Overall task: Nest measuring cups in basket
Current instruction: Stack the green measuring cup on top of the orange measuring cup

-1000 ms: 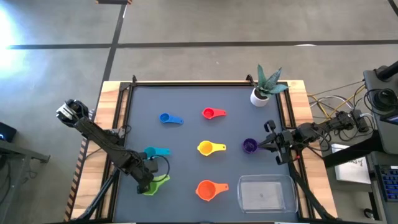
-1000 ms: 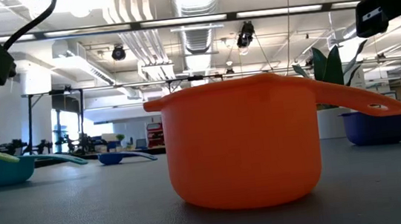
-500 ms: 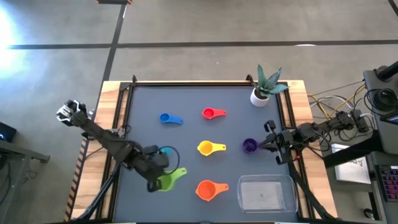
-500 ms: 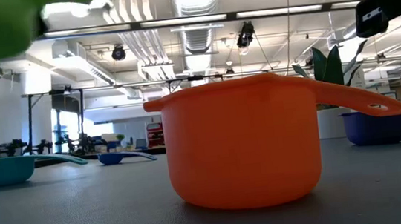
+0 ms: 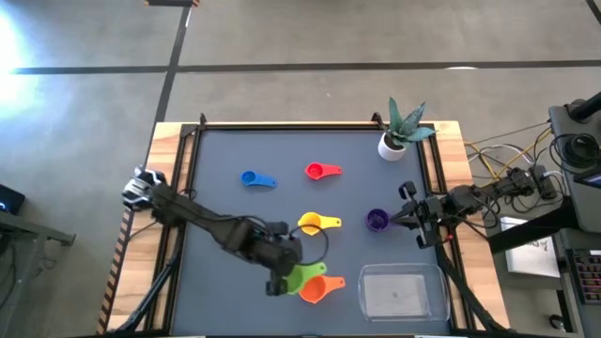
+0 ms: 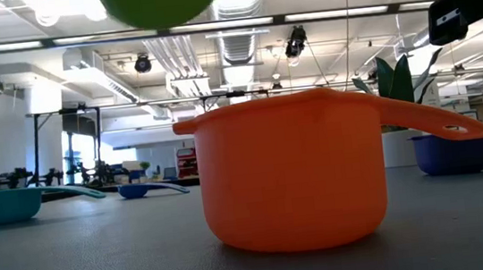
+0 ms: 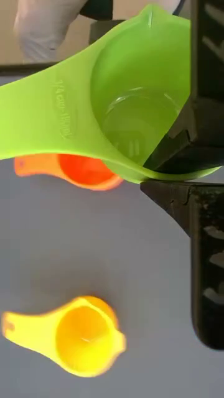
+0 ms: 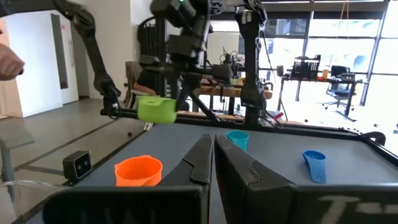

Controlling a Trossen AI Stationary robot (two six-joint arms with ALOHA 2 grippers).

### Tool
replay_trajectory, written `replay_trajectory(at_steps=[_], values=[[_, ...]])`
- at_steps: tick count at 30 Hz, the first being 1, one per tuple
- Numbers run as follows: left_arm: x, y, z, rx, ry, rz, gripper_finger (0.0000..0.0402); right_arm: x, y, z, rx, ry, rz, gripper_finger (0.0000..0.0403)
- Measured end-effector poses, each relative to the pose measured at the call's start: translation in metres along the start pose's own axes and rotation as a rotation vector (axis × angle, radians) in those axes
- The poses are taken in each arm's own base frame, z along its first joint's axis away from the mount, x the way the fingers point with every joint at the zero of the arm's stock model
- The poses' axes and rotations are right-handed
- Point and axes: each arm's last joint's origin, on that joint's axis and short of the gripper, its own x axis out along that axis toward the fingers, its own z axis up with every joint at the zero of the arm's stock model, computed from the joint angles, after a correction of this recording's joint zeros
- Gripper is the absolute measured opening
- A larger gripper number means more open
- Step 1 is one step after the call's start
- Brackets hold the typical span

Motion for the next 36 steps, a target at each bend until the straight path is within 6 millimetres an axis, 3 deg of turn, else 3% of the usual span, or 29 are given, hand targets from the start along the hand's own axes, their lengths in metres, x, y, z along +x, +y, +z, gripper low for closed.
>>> replay_trajectory(at_steps=[8, 18, 29, 36], values=[[0.043, -0.007, 0.022, 0.031, 0.050, -0.022, 0.0000, 0.000, 0.000, 0.000, 0.000, 0.000, 0.000, 0.0009], [0.086, 0.003, 0.024, -0.077, 0.114, 0.024, 0.0000, 0.000, 0.000, 0.000, 0.000, 0.001, 0.000, 0.0009], [0.100, 0.003, 0.019, -0.040, 0.147, 0.029, 0.0003, 0.000, 0.000, -0.001, -0.001, 0.006, 0.000, 0.0009], [0.103, 0.003, 0.018, -0.001, 0.154, 0.027, 0.0049, 0.000, 0.000, -0.001, 0.000, 0.006, 0.001, 0.0009]])
